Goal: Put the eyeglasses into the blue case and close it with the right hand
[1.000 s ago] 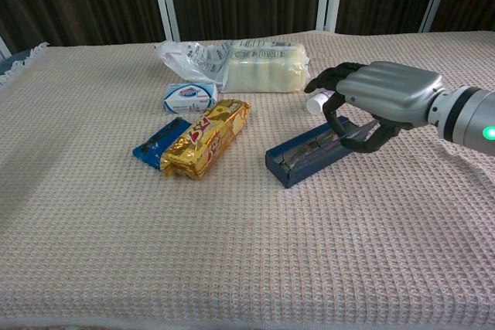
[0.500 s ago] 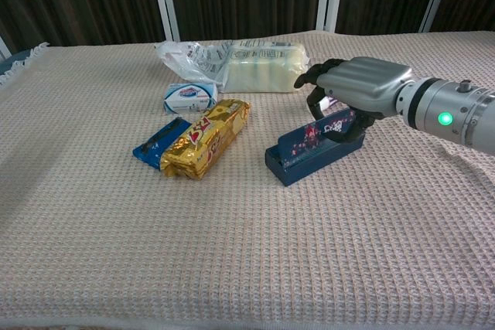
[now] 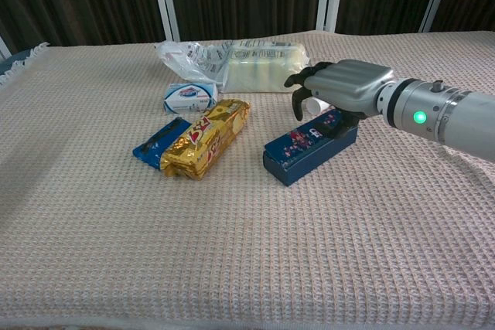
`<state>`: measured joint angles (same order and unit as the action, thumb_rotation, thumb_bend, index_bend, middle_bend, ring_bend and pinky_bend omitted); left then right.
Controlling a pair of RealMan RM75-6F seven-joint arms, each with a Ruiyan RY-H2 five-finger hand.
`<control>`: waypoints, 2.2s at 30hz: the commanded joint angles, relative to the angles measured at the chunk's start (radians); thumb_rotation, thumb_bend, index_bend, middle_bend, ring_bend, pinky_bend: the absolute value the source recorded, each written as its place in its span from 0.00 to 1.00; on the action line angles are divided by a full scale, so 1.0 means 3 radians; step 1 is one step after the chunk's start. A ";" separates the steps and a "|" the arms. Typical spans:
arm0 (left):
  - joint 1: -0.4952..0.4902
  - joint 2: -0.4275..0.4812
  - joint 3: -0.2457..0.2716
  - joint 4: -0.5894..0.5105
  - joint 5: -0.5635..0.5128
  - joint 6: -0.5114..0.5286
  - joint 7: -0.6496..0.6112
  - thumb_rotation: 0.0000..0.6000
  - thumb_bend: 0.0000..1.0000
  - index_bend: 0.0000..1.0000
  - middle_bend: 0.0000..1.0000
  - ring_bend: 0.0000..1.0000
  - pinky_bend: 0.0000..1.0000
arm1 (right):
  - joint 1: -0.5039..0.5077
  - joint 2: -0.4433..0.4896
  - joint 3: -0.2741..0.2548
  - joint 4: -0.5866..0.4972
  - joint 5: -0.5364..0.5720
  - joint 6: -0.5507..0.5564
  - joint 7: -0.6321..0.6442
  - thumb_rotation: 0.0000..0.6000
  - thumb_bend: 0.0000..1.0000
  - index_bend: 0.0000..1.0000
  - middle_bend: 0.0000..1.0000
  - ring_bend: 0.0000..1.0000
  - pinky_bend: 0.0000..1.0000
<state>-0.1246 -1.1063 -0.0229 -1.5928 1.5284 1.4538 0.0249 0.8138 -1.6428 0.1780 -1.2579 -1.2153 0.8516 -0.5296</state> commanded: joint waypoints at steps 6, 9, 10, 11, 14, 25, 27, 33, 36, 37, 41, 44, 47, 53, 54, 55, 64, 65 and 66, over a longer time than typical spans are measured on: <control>0.0003 0.0004 0.0005 0.0001 0.0015 0.0012 -0.0016 1.00 0.41 0.00 0.05 0.06 0.10 | 0.0026 0.0004 -0.0014 -0.0021 0.0033 0.0034 -0.0030 1.00 0.63 0.28 0.09 0.00 0.05; 0.0007 0.0005 0.0005 0.0001 0.0015 0.0020 -0.0022 1.00 0.41 0.00 0.05 0.06 0.10 | 0.0012 0.0039 -0.0031 -0.0089 -0.0018 0.0098 -0.0001 1.00 0.59 0.29 0.09 0.00 0.04; 0.0007 0.0006 0.0003 0.0002 0.0014 0.0021 -0.0025 1.00 0.41 0.00 0.05 0.06 0.10 | 0.0002 0.0057 -0.0041 -0.0117 -0.0059 0.0137 0.0021 1.00 0.56 0.30 0.09 0.00 0.04; 0.0008 0.0007 0.0003 0.0001 0.0015 0.0024 -0.0028 1.00 0.41 0.00 0.05 0.06 0.10 | -0.0013 0.0080 -0.0057 -0.0149 -0.0108 0.0177 0.0052 1.00 0.55 0.31 0.09 0.00 0.04; 0.0009 0.0009 0.0002 0.0004 0.0018 0.0030 -0.0047 1.00 0.41 0.00 0.05 0.06 0.10 | -0.0070 0.0210 -0.0147 -0.0292 -0.0275 0.0258 0.0161 1.00 0.54 0.35 0.09 0.00 0.04; 0.0004 -0.0004 0.0007 -0.0006 0.0028 0.0024 -0.0006 1.00 0.41 0.00 0.05 0.06 0.10 | -0.0196 0.0437 -0.0398 -0.0458 -0.0484 0.0279 0.0215 1.00 0.54 0.41 0.09 0.00 0.03; 0.0003 -0.0005 0.0006 -0.0003 0.0024 0.0021 -0.0004 1.00 0.41 0.00 0.05 0.06 0.10 | -0.0202 0.0424 -0.0411 -0.0427 -0.0483 0.0267 0.0216 1.00 0.54 0.41 0.09 0.00 0.03; 0.0002 -0.0003 0.0006 0.0001 0.0025 0.0021 -0.0007 1.00 0.41 0.00 0.05 0.06 0.10 | -0.0180 0.0334 -0.0377 -0.0313 -0.0444 0.0223 0.0217 1.00 0.54 0.41 0.09 0.00 0.03; 0.0003 -0.0002 0.0005 0.0002 0.0025 0.0025 -0.0010 1.00 0.41 0.00 0.05 0.06 0.10 | -0.0155 0.0287 -0.0360 -0.0258 -0.0403 0.0172 0.0186 1.00 0.54 0.41 0.09 0.00 0.03; 0.0004 -0.0002 0.0004 0.0003 0.0025 0.0028 -0.0011 1.00 0.41 0.00 0.05 0.06 0.10 | -0.0148 0.0272 -0.0356 -0.0242 -0.0391 0.0158 0.0171 1.00 0.54 0.41 0.09 0.00 0.03; 0.0009 0.0000 0.0007 0.0008 0.0032 0.0038 -0.0021 1.00 0.41 0.00 0.05 0.06 0.10 | -0.0128 0.0217 -0.0343 -0.0187 -0.0326 0.0101 0.0126 1.00 0.55 0.41 0.09 0.00 0.03; 0.0010 0.0001 0.0007 0.0011 0.0032 0.0041 -0.0027 1.00 0.41 0.00 0.05 0.06 0.10 | -0.0117 0.0193 -0.0333 -0.0165 -0.0284 0.0072 0.0096 1.00 0.54 0.40 0.09 0.00 0.03; 0.0012 0.0003 0.0006 0.0012 0.0033 0.0047 -0.0034 1.00 0.41 0.00 0.05 0.06 0.10 | -0.0114 0.0200 -0.0330 -0.0177 -0.0263 0.0066 0.0072 1.00 0.54 0.40 0.09 0.00 0.03; 0.0009 0.0000 0.0009 0.0012 0.0038 0.0040 -0.0031 1.00 0.41 0.00 0.05 0.06 0.10 | -0.0139 0.0291 -0.0375 -0.0278 -0.0253 0.0050 0.0053 1.00 0.54 0.42 0.09 0.00 0.03; 0.0008 -0.0002 0.0010 0.0012 0.0040 0.0039 -0.0027 1.00 0.41 0.00 0.05 0.06 0.10 | -0.0145 0.0306 -0.0382 -0.0293 -0.0252 0.0054 0.0046 1.00 0.54 0.42 0.09 0.00 0.03; 0.0007 -0.0002 0.0010 0.0011 0.0041 0.0038 -0.0023 1.00 0.41 0.00 0.05 0.06 0.10 | -0.0150 0.0316 -0.0387 -0.0304 -0.0252 0.0059 0.0042 1.00 0.54 0.43 0.09 0.00 0.03; 0.0005 -0.0010 0.0012 0.0012 0.0059 0.0048 -0.0009 1.00 0.41 0.00 0.05 0.06 0.10 | -0.0293 0.0496 -0.0358 -0.0550 -0.0473 0.0448 0.0268 1.00 0.54 0.29 0.06 0.00 0.03; 0.0006 -0.0010 0.0010 0.0015 0.0065 0.0058 -0.0015 1.00 0.41 0.00 0.05 0.06 0.10 | -0.0340 0.0536 -0.0364 -0.0606 -0.0528 0.0551 0.0318 1.00 0.54 0.28 0.06 0.00 0.03; 0.0011 -0.0013 0.0010 0.0022 0.0075 0.0074 -0.0027 1.00 0.41 0.00 0.05 0.06 0.10 | -0.0417 0.0599 -0.0380 -0.0689 -0.0601 0.0703 0.0378 1.00 0.54 0.27 0.06 0.00 0.03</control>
<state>-0.1223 -1.1096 -0.0196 -1.5877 1.5489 1.4733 0.0190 0.7308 -1.5011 0.0677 -1.4147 -1.3480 0.9817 -0.4589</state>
